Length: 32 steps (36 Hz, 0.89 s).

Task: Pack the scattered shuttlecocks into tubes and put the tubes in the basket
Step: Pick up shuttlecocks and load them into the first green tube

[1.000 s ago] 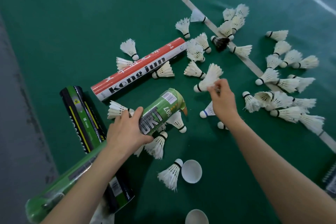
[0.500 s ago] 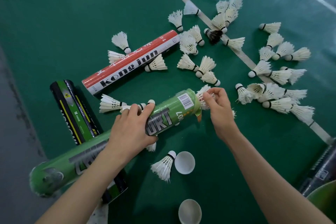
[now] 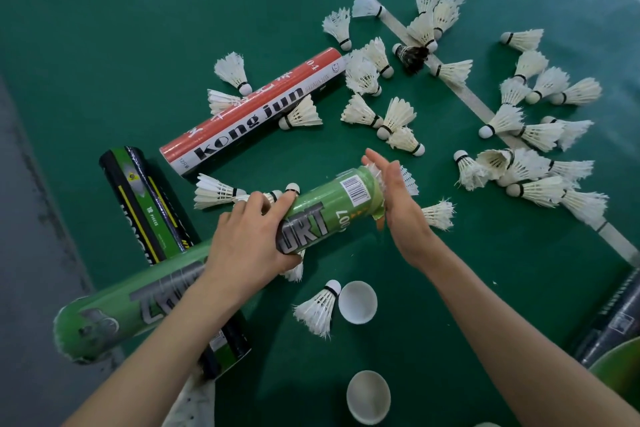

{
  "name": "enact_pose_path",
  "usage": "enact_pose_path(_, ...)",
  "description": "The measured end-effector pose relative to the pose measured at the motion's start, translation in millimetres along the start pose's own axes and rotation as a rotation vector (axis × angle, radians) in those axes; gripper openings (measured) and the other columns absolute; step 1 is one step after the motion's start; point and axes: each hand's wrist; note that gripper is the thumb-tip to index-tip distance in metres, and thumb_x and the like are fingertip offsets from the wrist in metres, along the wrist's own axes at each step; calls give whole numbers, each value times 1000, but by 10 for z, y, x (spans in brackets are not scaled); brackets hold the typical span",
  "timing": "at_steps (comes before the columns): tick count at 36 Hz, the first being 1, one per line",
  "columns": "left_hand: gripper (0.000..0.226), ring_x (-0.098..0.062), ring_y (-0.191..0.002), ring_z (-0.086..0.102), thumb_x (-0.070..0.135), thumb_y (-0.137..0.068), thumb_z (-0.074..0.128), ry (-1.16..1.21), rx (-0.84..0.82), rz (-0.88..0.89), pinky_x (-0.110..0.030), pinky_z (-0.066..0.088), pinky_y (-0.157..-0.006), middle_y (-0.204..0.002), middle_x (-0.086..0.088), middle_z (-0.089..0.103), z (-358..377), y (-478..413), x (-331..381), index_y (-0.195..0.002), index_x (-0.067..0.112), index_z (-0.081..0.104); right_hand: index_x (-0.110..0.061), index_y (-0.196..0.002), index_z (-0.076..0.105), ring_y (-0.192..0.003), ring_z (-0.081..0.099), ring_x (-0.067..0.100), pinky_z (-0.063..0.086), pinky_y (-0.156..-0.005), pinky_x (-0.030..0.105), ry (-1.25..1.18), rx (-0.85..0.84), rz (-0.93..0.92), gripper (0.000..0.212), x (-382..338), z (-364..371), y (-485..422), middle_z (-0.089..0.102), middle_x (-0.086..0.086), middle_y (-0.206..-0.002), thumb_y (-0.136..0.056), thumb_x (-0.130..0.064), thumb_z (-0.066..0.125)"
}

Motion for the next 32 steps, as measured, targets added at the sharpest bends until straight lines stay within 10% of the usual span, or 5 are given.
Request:
enact_pose_path(6, 95, -17, -109, 43, 59, -70, 71, 18, 0, -81, -33, 39, -92, -116, 3, 41, 96, 24, -72, -147, 39, 19, -40, -142, 33, -108, 48, -2, 38, -78, 18, 4, -50, 26, 60, 32, 80, -50, 40, -13, -145, -90, -63, 12)
enact_pose_path(10, 99, -22, -113, 46, 60, -68, 73, 39, -21, -217, -37, 44, -96, -126, -3, 44, 107, -24, -205, -148, 33, 19, -29, -139, 44, -130, 41, 4, 31, -107, 24, 210, 74, 0, 43, 130, 79, -194, 44, -10, -142, -101, -46, 32)
enact_pose_path(23, 96, -30, -112, 48, 60, -69, 72, 46, 19, -340, -42, 47, -90, -129, -9, 44, 101, -73, -419, -145, 29, 22, -32, -148, 26, -144, 14, 25, 20, -117, 40, 955, -171, -15, 63, 593, 171, -383, 19, 7, -155, -94, -16, 54)
enact_pose_path(32, 98, -30, -115, 48, 60, -70, 72, 16, -23, -325, -43, 46, -94, -132, -10, 43, 148, -52, -428, -147, 29, 19, -3, -111, 52, -135, 30, 28, 33, -106, 38, 1105, -11, -56, 32, 658, 68, -383, 27, 10, -150, -92, -27, 61)
Point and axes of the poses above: each hand's wrist, its own y-axis away from the middle knuckle, its own z-axis out of the palm, x = y × z
